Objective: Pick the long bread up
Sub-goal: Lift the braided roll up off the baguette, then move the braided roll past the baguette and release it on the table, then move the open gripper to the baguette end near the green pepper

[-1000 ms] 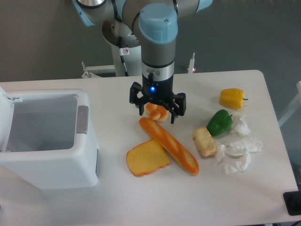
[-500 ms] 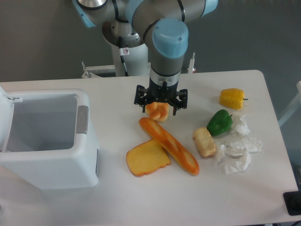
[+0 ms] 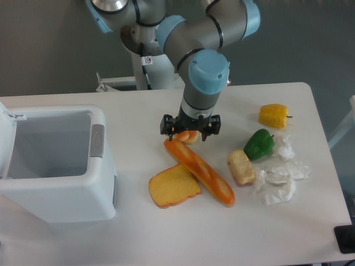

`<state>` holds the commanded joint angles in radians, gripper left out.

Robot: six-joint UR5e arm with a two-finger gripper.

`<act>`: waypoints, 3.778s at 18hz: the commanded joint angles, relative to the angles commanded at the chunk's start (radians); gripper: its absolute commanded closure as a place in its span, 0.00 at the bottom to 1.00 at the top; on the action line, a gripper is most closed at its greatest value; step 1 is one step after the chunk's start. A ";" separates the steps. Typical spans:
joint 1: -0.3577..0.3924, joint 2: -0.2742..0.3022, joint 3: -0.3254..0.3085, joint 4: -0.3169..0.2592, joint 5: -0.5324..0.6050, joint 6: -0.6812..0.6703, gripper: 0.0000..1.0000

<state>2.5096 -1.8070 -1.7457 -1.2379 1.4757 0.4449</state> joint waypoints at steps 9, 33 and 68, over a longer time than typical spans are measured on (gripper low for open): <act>-0.011 -0.041 0.000 0.003 -0.002 -0.032 0.00; 0.075 -0.298 0.198 0.110 -0.005 -0.175 0.00; 0.074 -0.416 0.264 0.196 -0.006 -0.365 0.00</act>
<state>2.5832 -2.2227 -1.4818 -1.0416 1.4696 0.0798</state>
